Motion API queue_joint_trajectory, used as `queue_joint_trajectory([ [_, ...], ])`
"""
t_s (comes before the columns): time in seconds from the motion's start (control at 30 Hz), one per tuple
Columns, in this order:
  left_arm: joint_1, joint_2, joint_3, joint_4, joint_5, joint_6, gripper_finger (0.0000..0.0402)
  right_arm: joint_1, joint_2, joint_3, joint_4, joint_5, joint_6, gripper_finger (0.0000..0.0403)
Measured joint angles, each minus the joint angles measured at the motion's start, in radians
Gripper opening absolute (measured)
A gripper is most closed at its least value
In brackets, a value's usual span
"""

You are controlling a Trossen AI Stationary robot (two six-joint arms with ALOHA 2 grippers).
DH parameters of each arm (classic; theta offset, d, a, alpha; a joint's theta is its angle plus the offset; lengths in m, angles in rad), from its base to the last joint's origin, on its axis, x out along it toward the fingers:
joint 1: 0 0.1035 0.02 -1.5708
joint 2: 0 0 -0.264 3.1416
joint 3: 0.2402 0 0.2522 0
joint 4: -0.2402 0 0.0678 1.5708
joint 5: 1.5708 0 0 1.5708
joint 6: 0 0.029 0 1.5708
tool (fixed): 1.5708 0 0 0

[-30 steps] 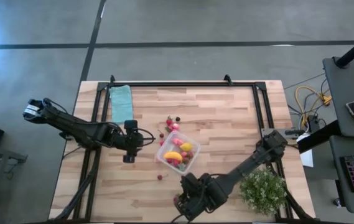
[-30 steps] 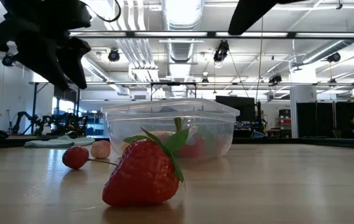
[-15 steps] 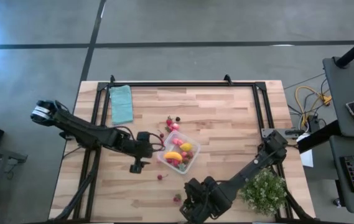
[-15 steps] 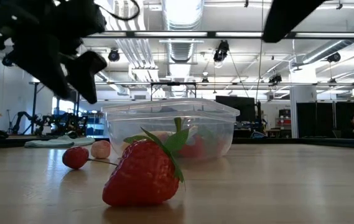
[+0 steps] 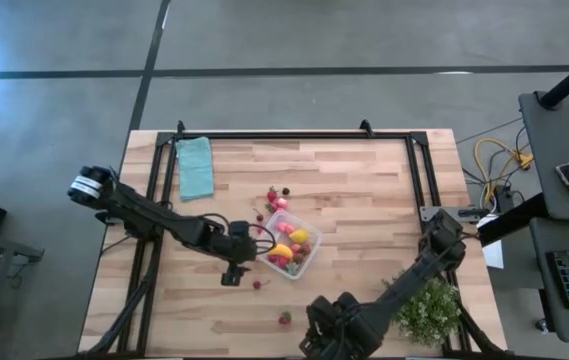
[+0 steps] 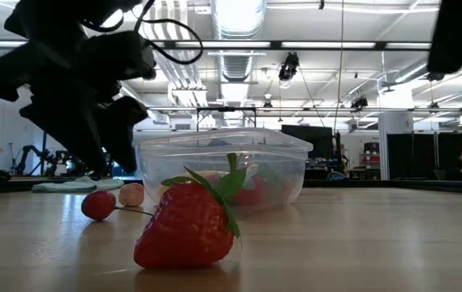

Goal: Pick and placing Produce into tupperware
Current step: Put the pink peach into the transparent container

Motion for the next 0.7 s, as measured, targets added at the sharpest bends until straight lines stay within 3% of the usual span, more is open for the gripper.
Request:
queue_joint_trajectory([
  [0.2, 0.000, 0.023, 0.000, -0.002, -0.091, -0.018, 0.0263, 0.013, 0.000, -0.016, 0.002, 0.034, 0.040, 0.0246],
  [0.43, 0.000, 0.063, 0.000, 0.028, -0.087, -0.014, 0.0259, 0.011, 0.000, -0.017, 0.001, 0.056, 0.042, 0.0246],
  [0.7, 0.000, 0.090, 0.002, 0.049, -0.081, -0.011, 0.0206, 0.010, 0.000, -0.019, -0.003, 0.055, 0.043, 0.0246],
])
